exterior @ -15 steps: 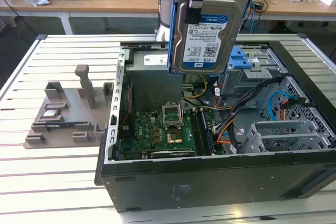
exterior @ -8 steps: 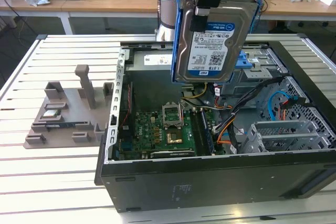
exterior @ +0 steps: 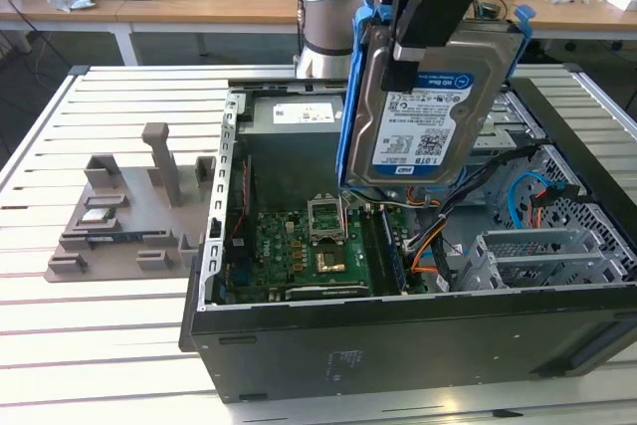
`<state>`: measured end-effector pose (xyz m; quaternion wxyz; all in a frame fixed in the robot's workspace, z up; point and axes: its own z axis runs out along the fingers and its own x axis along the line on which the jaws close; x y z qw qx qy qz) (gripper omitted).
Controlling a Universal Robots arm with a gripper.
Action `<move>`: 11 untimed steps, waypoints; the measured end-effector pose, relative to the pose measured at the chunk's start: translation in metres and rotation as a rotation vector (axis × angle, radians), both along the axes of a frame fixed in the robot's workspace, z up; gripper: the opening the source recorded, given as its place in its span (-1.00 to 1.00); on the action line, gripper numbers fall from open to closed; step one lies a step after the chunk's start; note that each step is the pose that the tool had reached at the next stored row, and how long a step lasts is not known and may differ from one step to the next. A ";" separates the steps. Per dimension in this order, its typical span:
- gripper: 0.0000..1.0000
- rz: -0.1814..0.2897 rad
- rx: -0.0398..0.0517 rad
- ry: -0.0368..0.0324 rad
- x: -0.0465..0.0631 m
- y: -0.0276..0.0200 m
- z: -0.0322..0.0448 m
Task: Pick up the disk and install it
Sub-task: 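Pick up the disk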
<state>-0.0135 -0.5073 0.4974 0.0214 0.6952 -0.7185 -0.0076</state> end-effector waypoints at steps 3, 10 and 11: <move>-0.26 0.000 0.0059 0.0002 0.004 -0.0098 -0.0004; -0.26 0.000 0.0520 0.0004 0.013 -0.0280 -0.0005; -0.26 0.000 0.0521 0.0007 0.016 -0.0323 -0.0008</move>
